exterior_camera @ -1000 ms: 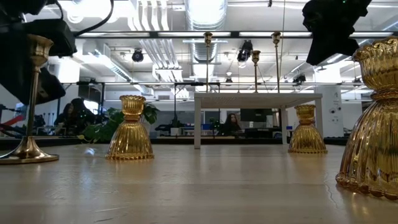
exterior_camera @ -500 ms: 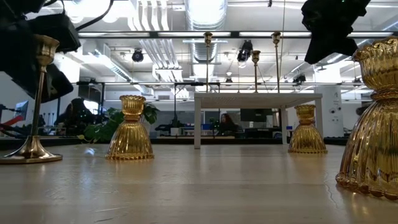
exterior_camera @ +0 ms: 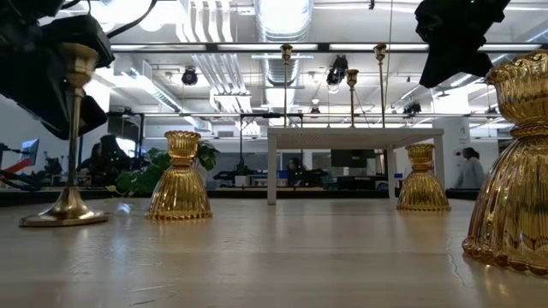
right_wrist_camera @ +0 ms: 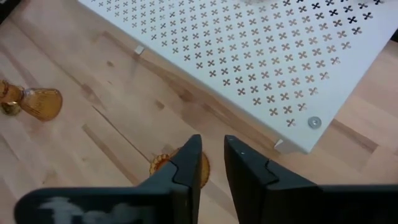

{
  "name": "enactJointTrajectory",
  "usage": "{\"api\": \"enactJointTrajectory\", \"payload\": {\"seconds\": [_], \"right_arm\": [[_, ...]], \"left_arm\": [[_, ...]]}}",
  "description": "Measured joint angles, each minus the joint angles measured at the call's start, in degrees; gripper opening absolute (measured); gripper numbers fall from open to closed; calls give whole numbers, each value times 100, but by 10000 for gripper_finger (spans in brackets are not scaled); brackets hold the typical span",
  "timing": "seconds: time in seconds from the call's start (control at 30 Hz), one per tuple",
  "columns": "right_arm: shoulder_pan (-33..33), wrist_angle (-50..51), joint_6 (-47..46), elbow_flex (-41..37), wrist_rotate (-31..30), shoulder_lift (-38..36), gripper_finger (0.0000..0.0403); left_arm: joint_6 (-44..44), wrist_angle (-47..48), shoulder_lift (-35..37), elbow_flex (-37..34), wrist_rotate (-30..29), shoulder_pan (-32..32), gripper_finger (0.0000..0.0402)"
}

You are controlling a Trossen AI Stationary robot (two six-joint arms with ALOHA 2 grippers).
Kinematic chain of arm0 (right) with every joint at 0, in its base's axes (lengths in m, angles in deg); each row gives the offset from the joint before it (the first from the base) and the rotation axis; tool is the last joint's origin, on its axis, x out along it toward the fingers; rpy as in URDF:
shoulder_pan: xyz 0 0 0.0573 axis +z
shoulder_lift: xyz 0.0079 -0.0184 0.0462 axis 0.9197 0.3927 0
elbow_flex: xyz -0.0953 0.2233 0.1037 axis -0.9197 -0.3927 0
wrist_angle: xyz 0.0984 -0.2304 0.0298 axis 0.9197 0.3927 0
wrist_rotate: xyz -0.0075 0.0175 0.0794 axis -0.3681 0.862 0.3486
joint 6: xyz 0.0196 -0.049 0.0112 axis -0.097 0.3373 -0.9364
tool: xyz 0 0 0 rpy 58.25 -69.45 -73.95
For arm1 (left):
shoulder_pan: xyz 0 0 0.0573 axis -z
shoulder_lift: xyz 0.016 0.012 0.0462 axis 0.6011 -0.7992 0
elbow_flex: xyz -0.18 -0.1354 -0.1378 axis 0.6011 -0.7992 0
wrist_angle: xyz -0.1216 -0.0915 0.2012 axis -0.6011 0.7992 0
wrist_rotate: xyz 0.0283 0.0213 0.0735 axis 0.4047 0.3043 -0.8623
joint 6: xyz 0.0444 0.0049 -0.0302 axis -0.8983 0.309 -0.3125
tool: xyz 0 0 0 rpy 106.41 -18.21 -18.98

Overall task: Pick & Place candle stick holders
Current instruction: Put the gold candle holder on the shelf

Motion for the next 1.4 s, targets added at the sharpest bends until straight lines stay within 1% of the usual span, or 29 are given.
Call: {"api": "enactJointTrajectory", "payload": {"seconds": [0.13,0.23,0.37,0.47,0.53,0.67,0.8,0.93,1.03,1.17,1.3,1.4], "right_arm": [[0,-2,-2,0,0,0,59],[0,-4,0,0,0,0,60],[-1,-1,13,0,0,0,63],[0,0,13,0,0,0,63],[0,0,13,0,0,0,61],[-2,0,13,0,0,0,59],[-2,-2,6,0,0,0,62],[-2,-4,-4,0,0,0,58],[0,-5,-78,0,2,0,56],[-2,-11,-192,0,1,0,60],[-2,-11,-262,2,1,-1,61],[-2,-16,-267,2,2,-2,57]], "left_arm": [[56,-139,-49,0,-324,-5,5],[55,-374,-68,-47,-361,-4,4],[107,-426,-66,-160,-80,-4,9],[437,-374,-66,-335,182,-2,20],[676,-281,-64,-405,227,-2,30],[687,-441,-64,-457,258,0,61],[685,-773,-59,-444,311,2,109],[687,-817,-57,-448,268,2,160],[608,-1044,-61,-455,163,20,187],[91,-1175,-68,-464,-37,47,198],[-56,-1277,-68,-628,-106,46,199],[-35,-1862,-75,-875,-103,46,199]]}}
